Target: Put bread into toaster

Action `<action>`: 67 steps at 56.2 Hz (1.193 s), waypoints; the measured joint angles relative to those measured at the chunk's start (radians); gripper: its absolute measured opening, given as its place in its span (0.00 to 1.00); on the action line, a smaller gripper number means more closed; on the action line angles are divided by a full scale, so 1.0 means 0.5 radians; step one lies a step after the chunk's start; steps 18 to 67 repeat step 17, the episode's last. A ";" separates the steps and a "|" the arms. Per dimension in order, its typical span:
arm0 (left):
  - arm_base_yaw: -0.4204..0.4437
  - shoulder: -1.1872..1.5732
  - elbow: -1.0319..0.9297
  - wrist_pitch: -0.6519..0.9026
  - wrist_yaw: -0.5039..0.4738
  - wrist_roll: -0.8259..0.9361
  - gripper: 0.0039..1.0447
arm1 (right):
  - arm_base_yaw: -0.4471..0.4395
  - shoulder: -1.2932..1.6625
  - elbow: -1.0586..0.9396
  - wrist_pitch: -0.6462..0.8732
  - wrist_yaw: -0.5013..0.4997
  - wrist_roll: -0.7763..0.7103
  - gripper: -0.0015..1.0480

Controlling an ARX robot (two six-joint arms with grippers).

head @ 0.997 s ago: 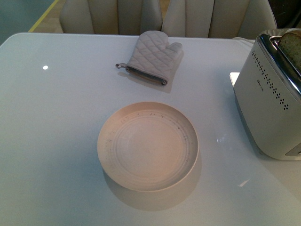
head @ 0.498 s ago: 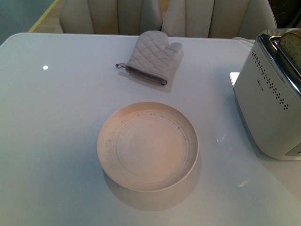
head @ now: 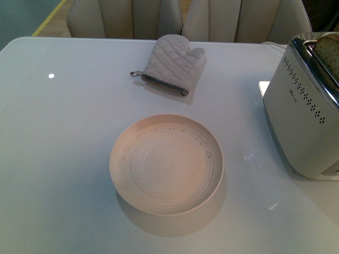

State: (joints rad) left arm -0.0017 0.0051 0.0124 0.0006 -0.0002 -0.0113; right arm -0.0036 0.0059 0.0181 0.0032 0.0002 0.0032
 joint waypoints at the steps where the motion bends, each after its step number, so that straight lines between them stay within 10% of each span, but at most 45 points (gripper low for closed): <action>1: 0.000 0.000 0.000 0.000 0.000 0.000 0.93 | 0.000 0.000 0.000 0.000 0.000 0.000 0.91; 67: 0.000 0.000 0.000 0.000 0.000 0.000 0.93 | 0.000 0.000 0.000 0.000 0.000 0.000 0.91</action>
